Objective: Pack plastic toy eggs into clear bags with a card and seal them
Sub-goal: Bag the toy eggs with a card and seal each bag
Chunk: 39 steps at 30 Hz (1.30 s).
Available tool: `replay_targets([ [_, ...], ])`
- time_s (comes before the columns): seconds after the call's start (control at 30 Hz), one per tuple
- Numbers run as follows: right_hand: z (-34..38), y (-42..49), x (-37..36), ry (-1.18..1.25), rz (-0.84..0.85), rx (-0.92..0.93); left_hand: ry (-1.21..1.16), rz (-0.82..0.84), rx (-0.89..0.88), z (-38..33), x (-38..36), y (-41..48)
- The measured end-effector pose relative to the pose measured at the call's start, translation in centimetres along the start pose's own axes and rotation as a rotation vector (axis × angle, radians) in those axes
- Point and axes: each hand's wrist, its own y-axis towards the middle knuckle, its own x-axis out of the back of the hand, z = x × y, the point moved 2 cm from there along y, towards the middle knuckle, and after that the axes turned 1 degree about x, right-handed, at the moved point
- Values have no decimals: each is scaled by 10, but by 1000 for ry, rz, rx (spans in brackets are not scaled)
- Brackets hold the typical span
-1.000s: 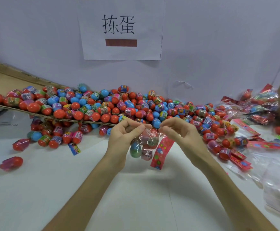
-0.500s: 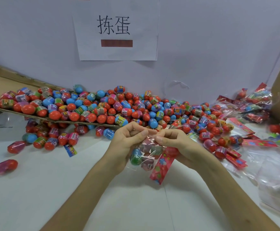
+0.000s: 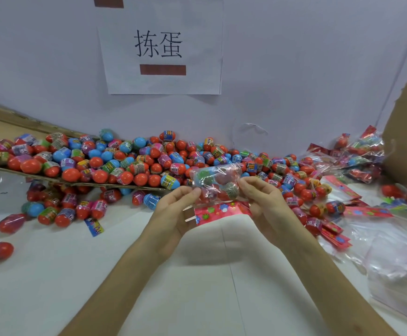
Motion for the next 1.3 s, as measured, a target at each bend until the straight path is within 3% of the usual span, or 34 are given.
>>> replay_targets([
  [0.13, 2, -1, -2, 5, 9, 26, -1, -14, 6, -1, -1, 0],
  [0.33, -7, -4, -8, 144, 73, -60, -247, 74, 77, 5, -5, -4],
  [0.47, -12, -2, -7, 175, 43, -78, -269, 72, 69, 11, -5, -3],
  [0.67, -13, 2, -2, -171, -69, 7, -148, -8, -16, 11, -4, 0],
  [0.8, -18, -4, -10, -544, -121, 115, 17, -17, -80, 12, -9, -3],
  [1.3, -10, -3, -7, -4, 69, -43, -187, 45, -10, 7, -6, -3],
])
